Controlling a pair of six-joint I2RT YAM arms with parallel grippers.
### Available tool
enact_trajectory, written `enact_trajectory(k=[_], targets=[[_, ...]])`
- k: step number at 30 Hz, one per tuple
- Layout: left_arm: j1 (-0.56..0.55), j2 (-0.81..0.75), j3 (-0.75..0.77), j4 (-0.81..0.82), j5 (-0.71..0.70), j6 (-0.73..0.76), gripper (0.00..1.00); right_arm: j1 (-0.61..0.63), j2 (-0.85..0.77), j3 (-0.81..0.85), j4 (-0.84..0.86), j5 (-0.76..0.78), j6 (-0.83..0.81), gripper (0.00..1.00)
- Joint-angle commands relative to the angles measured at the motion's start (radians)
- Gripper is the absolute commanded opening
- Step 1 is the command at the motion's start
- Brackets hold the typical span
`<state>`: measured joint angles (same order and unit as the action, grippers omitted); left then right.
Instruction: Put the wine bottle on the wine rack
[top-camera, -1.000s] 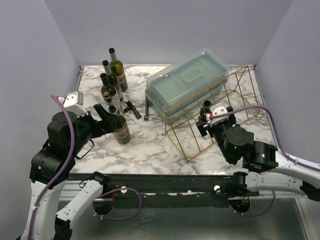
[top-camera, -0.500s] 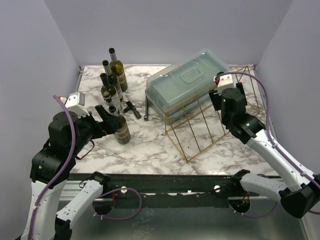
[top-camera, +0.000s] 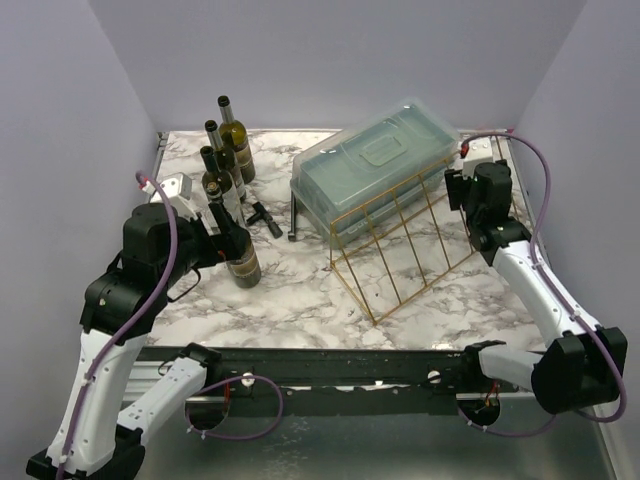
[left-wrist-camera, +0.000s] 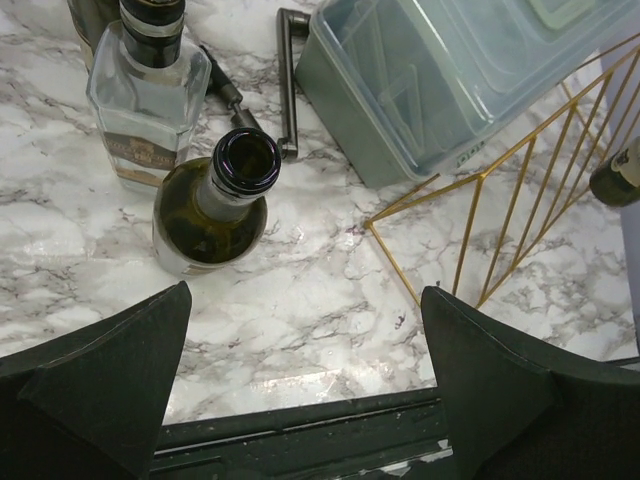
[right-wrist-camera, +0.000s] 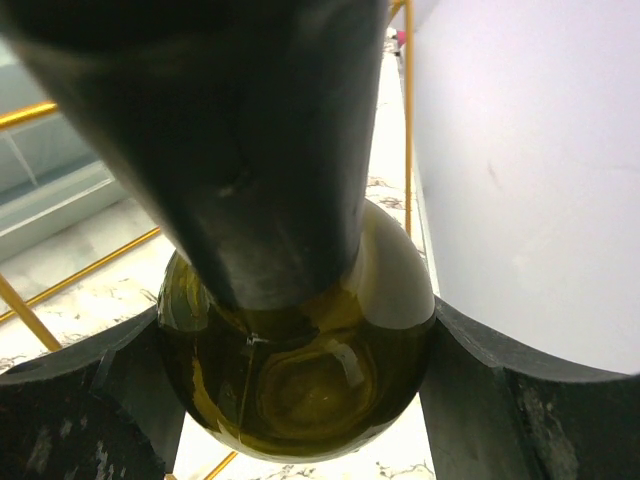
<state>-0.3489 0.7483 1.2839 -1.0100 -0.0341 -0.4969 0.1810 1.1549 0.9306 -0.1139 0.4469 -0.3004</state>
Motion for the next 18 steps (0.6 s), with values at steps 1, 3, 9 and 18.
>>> enact_trajectory(k=[1,3,9,18], targets=[[0.001,0.060,0.002,0.029,0.033,0.059,0.99,-0.036,0.034,-0.010,0.186,-0.109,-0.048,0.00],[0.000,0.073,0.017,0.026,0.059,0.087,0.99,-0.044,0.057,0.001,0.171,-0.093,-0.078,0.01],[-0.006,0.080,0.056,-0.001,0.070,0.144,0.99,-0.129,0.090,0.007,0.152,-0.178,-0.044,0.01],[-0.015,0.094,0.053,-0.015,0.042,0.184,0.99,-0.203,0.167,0.025,0.118,-0.325,-0.030,0.00]])
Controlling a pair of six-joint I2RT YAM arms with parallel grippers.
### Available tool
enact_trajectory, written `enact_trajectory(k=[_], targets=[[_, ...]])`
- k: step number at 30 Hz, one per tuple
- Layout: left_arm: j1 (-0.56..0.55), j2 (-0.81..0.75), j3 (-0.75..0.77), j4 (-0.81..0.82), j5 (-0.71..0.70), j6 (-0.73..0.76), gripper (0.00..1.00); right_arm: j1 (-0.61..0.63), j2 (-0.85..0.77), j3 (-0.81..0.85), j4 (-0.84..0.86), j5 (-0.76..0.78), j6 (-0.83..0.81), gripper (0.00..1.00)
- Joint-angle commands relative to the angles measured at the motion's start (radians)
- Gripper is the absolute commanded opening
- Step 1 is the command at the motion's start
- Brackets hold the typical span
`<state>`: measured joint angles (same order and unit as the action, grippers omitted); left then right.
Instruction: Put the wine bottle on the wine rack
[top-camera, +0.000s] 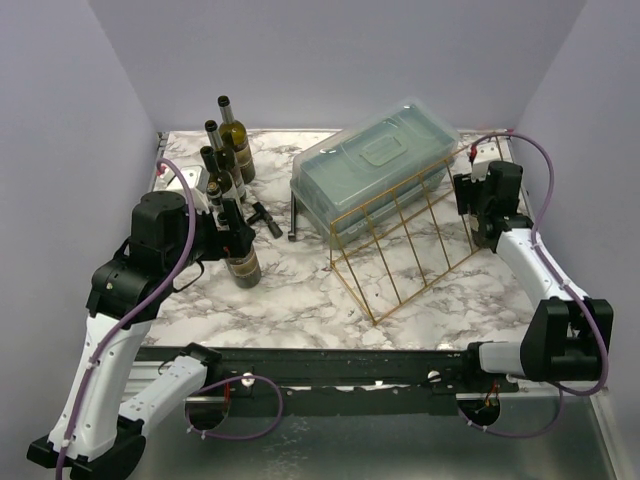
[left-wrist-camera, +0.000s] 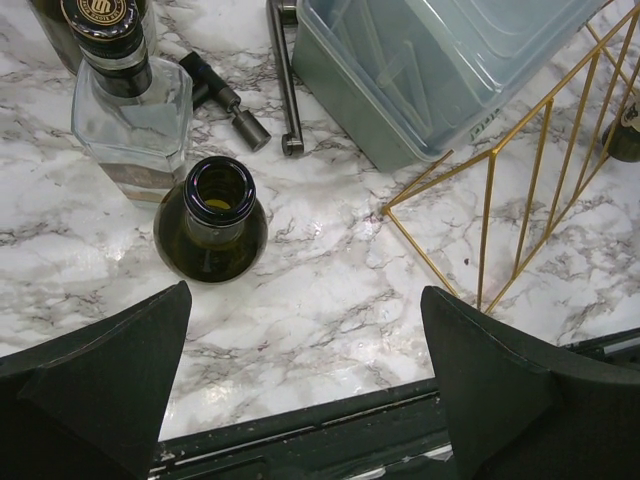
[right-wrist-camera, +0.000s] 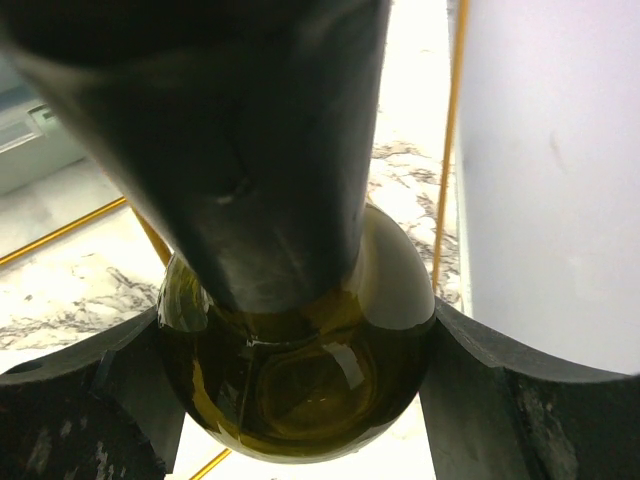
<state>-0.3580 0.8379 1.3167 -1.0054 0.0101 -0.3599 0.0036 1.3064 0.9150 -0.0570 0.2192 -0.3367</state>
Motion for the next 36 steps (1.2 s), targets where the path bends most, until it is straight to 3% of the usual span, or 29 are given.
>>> enact_trajectory(k=[1,12,20,32,36], targets=[[-0.007,0.003,0.022,-0.022,-0.002,0.050,0.99,-0.027,0.026,0.046,0.059,-0.104,0.006,0.00],[-0.010,-0.014,-0.002,-0.035,-0.002,0.040,0.99,-0.028,0.119,0.109,-0.032,-0.093,0.021,0.01],[-0.010,-0.008,-0.012,-0.035,-0.002,0.035,0.99,-0.028,0.186,0.105,-0.005,-0.114,0.049,0.38],[-0.010,-0.017,-0.011,-0.035,0.002,0.011,0.99,-0.028,0.205,0.142,-0.040,-0.213,0.059,0.57],[-0.010,-0.018,0.006,-0.038,0.030,-0.008,0.99,-0.028,0.218,0.161,-0.061,-0.241,0.067,0.71]])
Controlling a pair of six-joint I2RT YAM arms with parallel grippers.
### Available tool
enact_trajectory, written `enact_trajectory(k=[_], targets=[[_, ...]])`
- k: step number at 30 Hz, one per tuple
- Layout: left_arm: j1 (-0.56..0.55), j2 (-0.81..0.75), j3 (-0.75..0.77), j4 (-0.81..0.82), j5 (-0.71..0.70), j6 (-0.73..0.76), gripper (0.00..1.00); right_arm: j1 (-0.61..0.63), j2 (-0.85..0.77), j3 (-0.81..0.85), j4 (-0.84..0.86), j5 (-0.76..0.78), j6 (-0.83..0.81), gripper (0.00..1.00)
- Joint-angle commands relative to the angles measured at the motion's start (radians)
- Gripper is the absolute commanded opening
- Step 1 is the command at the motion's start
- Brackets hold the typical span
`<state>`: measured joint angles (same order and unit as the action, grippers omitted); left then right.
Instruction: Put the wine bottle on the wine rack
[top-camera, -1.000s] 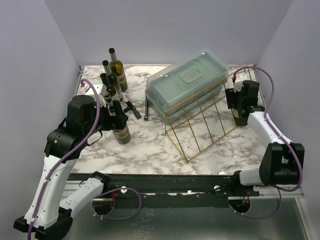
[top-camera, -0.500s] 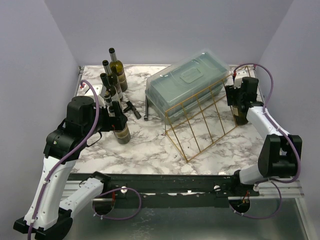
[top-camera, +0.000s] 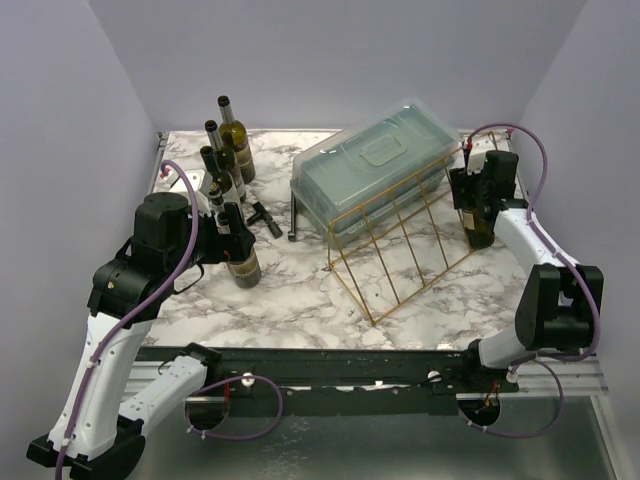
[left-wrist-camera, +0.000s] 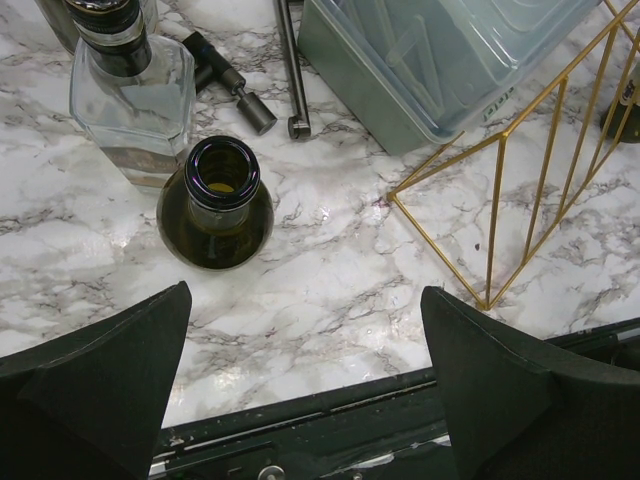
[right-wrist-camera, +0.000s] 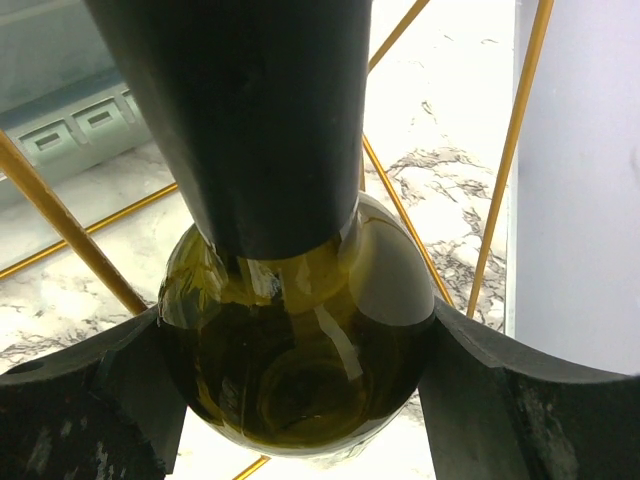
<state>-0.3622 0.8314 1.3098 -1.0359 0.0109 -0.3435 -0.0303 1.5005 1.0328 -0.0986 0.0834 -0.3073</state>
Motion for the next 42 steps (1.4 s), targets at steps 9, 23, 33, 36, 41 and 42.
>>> enact_trajectory(k=[9,23,33,36,41,42], targets=[[-0.006,-0.025,0.026,-0.018,0.047,-0.065,0.99,0.006,0.035,0.053,-0.038,-0.141,0.041,0.88],[-0.006,-0.054,-0.006,-0.021,0.065,-0.124,0.99,0.019,-0.077,0.082,-0.080,-0.140,0.132,1.00],[-0.006,-0.051,-0.016,-0.018,0.055,-0.133,0.99,0.076,-0.262,0.095,-0.086,-0.140,0.438,1.00],[-0.006,-0.050,-0.024,-0.012,0.034,-0.141,0.99,0.074,-0.296,0.152,-0.121,-0.185,0.778,1.00],[-0.006,-0.054,-0.029,-0.004,0.019,-0.152,0.99,0.075,-0.459,-0.013,0.195,-0.574,1.037,1.00],[-0.006,-0.055,-0.026,-0.004,0.014,-0.149,0.99,0.075,-0.470,-0.026,0.209,-0.609,1.070,1.00]])
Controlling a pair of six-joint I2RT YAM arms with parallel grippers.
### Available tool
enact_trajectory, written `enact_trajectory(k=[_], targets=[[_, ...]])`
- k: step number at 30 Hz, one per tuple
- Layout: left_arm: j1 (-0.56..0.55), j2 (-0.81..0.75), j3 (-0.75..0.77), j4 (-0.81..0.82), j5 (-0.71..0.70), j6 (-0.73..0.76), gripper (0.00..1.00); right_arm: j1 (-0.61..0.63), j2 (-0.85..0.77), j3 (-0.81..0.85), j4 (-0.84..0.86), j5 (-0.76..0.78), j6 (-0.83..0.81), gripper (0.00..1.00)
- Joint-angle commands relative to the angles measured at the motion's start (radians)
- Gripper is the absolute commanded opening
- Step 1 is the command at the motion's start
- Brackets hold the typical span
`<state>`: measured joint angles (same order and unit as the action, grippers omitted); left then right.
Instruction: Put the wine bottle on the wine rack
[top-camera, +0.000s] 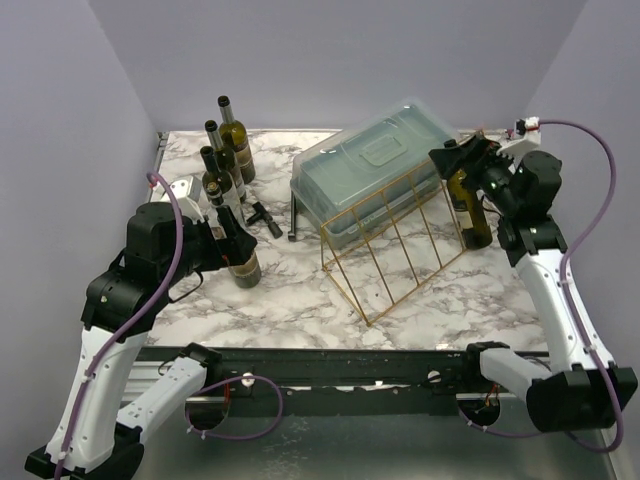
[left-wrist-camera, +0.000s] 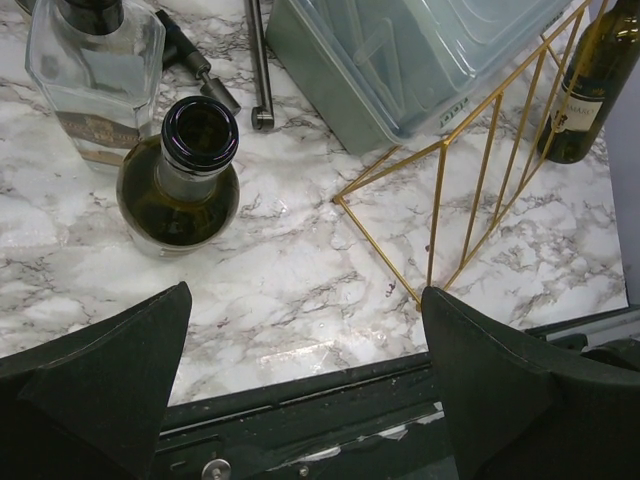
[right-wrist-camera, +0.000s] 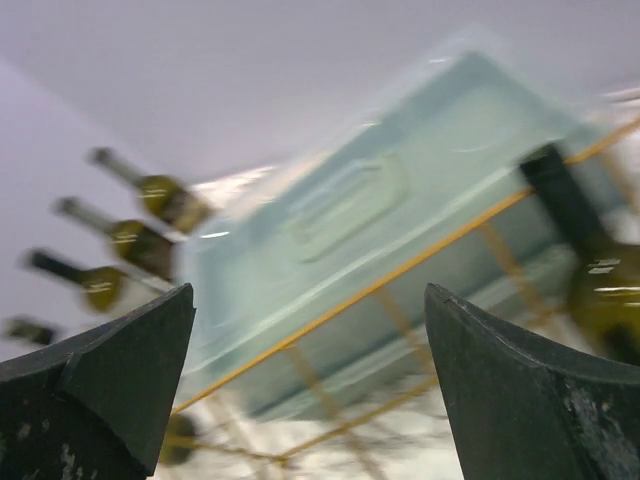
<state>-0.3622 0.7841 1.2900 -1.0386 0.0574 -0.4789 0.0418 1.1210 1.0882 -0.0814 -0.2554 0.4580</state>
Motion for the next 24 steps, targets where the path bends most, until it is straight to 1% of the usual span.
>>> enact_trajectory(k=[1,3,5,7,10,12,18,21,24], targets=[[-0.006,-0.008,-0.005,-0.001,-0.037,-0.010,0.99,0.003,-0.093,-0.076,0.168,-0.297,0.312,1.00],[-0.006,-0.007,-0.004,0.004,-0.063,0.008,0.99,0.002,-0.078,-0.039,0.059,-0.351,0.285,1.00],[-0.006,0.011,-0.007,0.008,-0.130,0.040,0.99,0.002,-0.085,-0.012,-0.021,-0.389,0.246,1.00],[-0.006,0.058,-0.006,0.006,-0.207,0.067,0.99,0.002,-0.109,-0.022,-0.022,-0.442,0.262,1.00],[-0.006,0.138,0.013,0.004,-0.283,0.092,0.99,0.009,-0.142,-0.043,-0.034,-0.506,0.307,1.00],[-0.004,0.169,0.025,0.024,-0.320,0.099,0.99,0.027,-0.171,-0.060,-0.059,-0.522,0.316,1.00],[-0.004,0.200,0.001,0.117,-0.348,0.152,0.98,0.095,-0.249,-0.060,-0.248,-0.503,0.221,1.00],[-0.004,0.216,-0.036,0.169,-0.354,0.185,0.94,0.125,-0.269,-0.093,-0.269,-0.516,0.215,1.00],[-0.004,0.228,-0.061,0.198,-0.325,0.186,0.89,0.156,-0.281,-0.109,-0.300,-0.508,0.193,1.00]])
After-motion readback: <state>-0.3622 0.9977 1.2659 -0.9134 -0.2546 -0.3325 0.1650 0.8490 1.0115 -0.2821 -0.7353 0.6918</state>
